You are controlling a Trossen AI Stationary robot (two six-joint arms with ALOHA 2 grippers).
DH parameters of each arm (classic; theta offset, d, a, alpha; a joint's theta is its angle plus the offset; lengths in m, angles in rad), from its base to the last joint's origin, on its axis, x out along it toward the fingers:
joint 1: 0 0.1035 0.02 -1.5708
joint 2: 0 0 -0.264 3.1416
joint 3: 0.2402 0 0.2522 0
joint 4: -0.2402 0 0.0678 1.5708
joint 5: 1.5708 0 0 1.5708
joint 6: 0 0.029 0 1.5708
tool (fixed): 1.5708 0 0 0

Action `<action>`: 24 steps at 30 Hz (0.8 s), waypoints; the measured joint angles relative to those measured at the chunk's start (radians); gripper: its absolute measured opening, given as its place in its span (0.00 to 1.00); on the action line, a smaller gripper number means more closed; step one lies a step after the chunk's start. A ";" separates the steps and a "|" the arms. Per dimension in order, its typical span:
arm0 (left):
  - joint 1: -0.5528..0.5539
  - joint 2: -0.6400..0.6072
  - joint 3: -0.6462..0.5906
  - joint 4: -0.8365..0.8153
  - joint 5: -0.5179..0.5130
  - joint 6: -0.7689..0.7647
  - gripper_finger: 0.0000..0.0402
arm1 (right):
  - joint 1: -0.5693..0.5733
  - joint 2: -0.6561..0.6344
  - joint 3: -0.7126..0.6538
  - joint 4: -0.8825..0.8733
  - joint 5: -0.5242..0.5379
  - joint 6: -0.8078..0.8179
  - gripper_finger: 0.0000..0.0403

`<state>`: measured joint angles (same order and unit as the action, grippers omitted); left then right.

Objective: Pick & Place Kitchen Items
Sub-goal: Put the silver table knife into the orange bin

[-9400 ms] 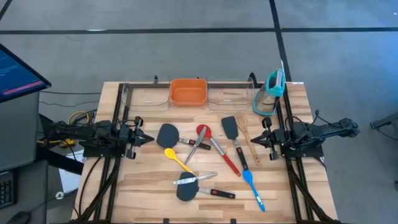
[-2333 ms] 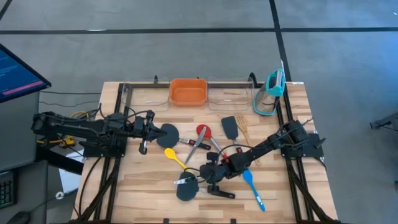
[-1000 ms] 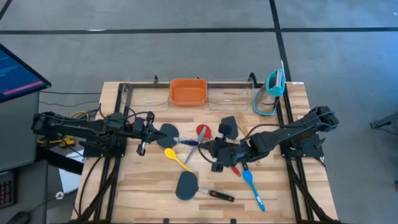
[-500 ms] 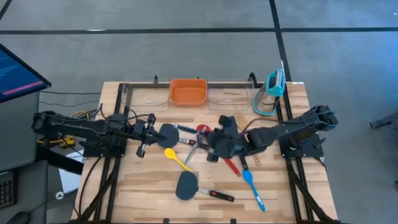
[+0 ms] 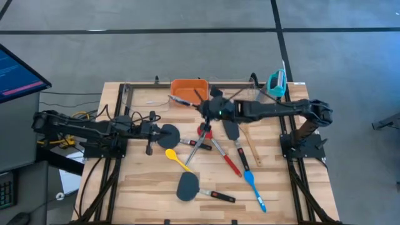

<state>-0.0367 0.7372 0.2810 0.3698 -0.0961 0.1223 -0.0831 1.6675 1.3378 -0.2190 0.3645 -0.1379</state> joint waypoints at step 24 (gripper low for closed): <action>0.274 0.446 0.000 0.735 -0.021 -0.124 0.00 | -0.123 0.057 -0.003 0.101 -0.032 -0.182 0.08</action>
<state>0.2371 1.1836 0.2813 1.1050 -0.1175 -0.0020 -0.2060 1.7241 1.3347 -0.1185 0.3325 -0.3197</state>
